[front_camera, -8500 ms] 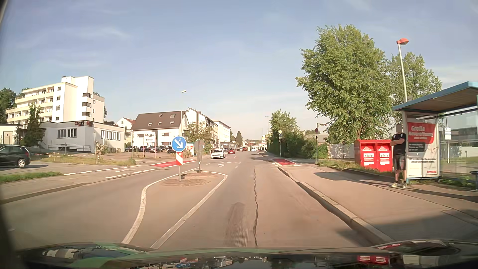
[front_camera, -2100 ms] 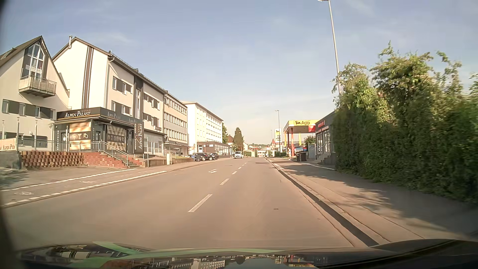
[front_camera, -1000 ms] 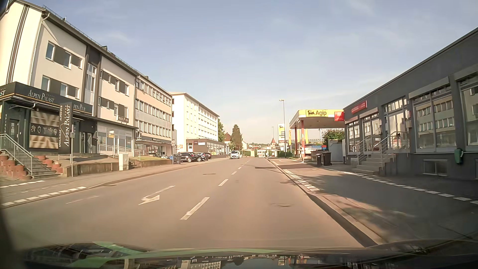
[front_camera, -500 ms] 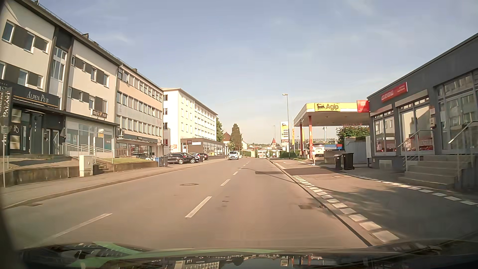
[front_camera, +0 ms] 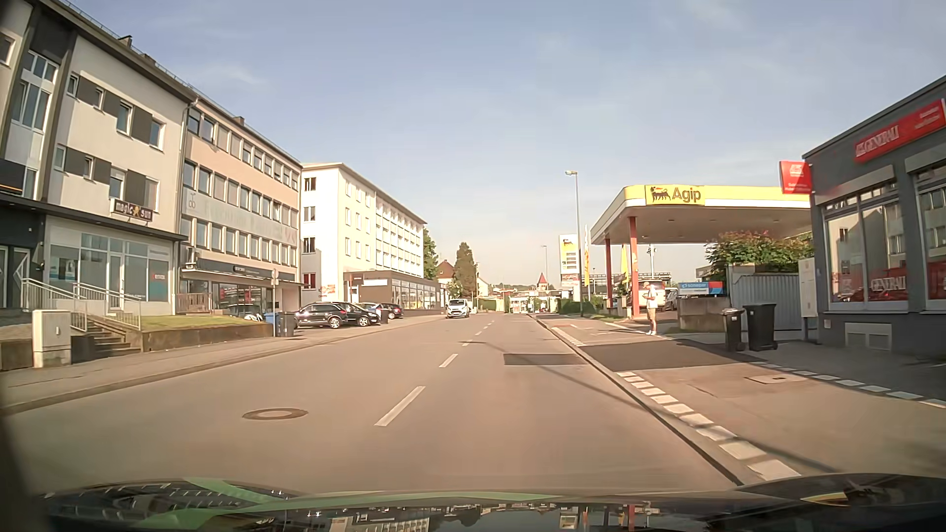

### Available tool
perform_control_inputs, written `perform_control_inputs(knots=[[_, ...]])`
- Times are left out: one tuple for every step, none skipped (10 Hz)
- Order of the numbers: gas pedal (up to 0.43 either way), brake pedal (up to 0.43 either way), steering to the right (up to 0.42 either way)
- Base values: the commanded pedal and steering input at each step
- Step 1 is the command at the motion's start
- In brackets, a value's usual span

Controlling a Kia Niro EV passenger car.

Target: Follow the waypoints while adhering to traffic rules and regulations

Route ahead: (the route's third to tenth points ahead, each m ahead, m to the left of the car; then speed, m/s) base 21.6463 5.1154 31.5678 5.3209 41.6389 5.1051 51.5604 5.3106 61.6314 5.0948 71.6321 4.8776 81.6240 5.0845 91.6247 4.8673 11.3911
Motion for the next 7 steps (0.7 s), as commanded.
perform_control_inputs(knots=[[0.039, 0.0, -0.001], [0.039, 0.0, -0.001], [0.039, 0.0, 0.0], [0.039, 0.0, -0.001], [0.039, 0.0, -0.001], [0.039, 0.0, -0.002], [0.039, 0.0, -0.004]])
